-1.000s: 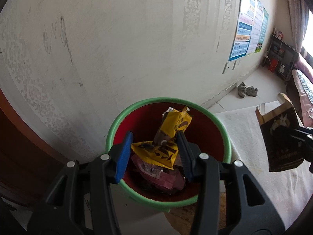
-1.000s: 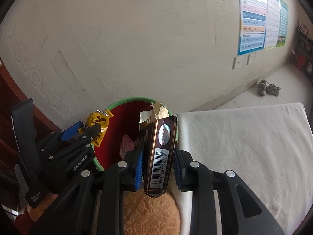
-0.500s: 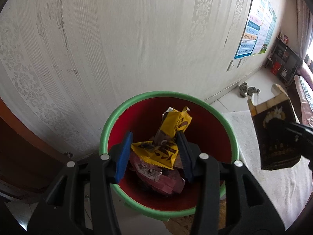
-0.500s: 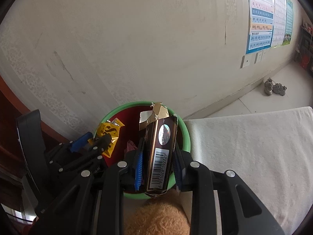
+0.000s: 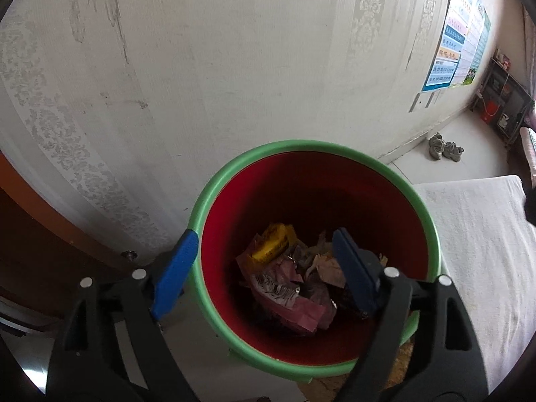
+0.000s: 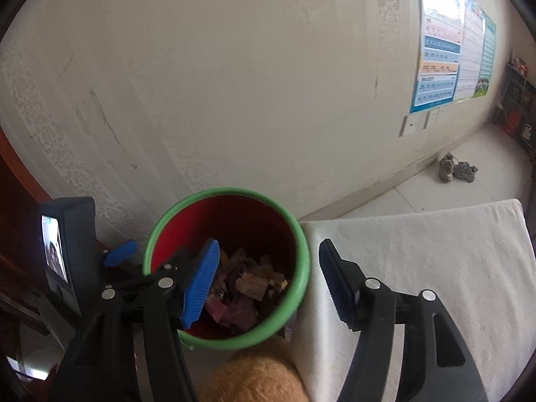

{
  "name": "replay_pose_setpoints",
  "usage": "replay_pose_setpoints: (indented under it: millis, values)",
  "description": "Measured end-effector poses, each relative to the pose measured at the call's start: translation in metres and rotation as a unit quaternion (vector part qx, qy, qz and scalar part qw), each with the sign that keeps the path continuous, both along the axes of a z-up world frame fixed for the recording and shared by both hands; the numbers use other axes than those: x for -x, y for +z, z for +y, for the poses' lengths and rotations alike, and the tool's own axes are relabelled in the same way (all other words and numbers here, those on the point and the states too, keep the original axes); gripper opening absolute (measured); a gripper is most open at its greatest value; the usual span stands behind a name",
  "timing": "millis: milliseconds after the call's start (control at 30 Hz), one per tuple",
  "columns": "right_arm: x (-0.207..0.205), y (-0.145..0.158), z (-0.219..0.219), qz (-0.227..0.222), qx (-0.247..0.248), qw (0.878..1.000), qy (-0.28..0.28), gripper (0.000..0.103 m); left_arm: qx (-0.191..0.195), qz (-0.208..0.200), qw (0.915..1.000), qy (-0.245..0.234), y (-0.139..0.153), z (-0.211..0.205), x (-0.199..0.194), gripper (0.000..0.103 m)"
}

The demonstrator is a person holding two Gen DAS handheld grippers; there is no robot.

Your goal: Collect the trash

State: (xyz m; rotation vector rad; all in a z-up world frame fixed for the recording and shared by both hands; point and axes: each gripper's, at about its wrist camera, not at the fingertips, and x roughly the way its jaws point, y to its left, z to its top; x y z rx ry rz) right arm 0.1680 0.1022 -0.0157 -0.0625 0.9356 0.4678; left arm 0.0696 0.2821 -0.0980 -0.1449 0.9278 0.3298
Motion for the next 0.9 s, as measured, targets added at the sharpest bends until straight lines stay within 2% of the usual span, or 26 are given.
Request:
replay_pose_setpoints:
  millis: [33, 67, 167, 233, 333, 467, 600, 733, 900]
  values:
    - [0.005, 0.002, -0.007, -0.004, 0.001, 1.000, -0.004, 0.067, -0.003, -0.001, 1.0000, 0.001, 0.002, -0.001, 0.000, 0.090]
    - [0.010, 0.004, -0.016, -0.011, 0.002, 1.000, -0.008, 0.072, -0.009, -0.010, 0.9999, 0.002, 0.006, -0.004, 0.003, 0.093]
    - [0.024, 0.010, -0.038, -0.025, -0.001, 0.999, -0.020, 0.075, -0.020, -0.035, 0.9992, -0.004, 0.019, -0.014, 0.009, 0.095]
    - [0.035, 0.016, -0.057, -0.033, -0.006, 0.999, -0.034, 0.084, -0.019, -0.047, 0.9987, -0.008, 0.028, -0.020, 0.011, 0.097]
    - [0.051, 0.025, -0.084, -0.055, -0.014, 0.997, -0.056, 0.089, -0.007, -0.078, 0.9968, -0.013, 0.049, -0.036, 0.018, 0.097]
    - [0.074, 0.038, -0.119, -0.095, -0.014, 0.991, -0.091, 0.092, 0.013, -0.111, 0.9933, -0.028, 0.075, -0.058, 0.025, 0.097]
    - [0.099, 0.053, -0.153, -0.129, -0.032, 0.984, -0.119, 0.096, 0.009, -0.135, 0.9896, -0.049, 0.099, -0.090, 0.029, 0.097]
    - [0.117, 0.063, -0.176, -0.160, -0.029, 0.976, -0.144, 0.096, 0.007, -0.147, 0.9867, -0.070, 0.115, -0.122, 0.037, 0.098]
    - [0.145, 0.076, -0.195, -0.219, -0.033, 0.958, -0.182, 0.096, -0.002, -0.165, 0.9820, -0.092, 0.133, -0.160, 0.058, 0.098]
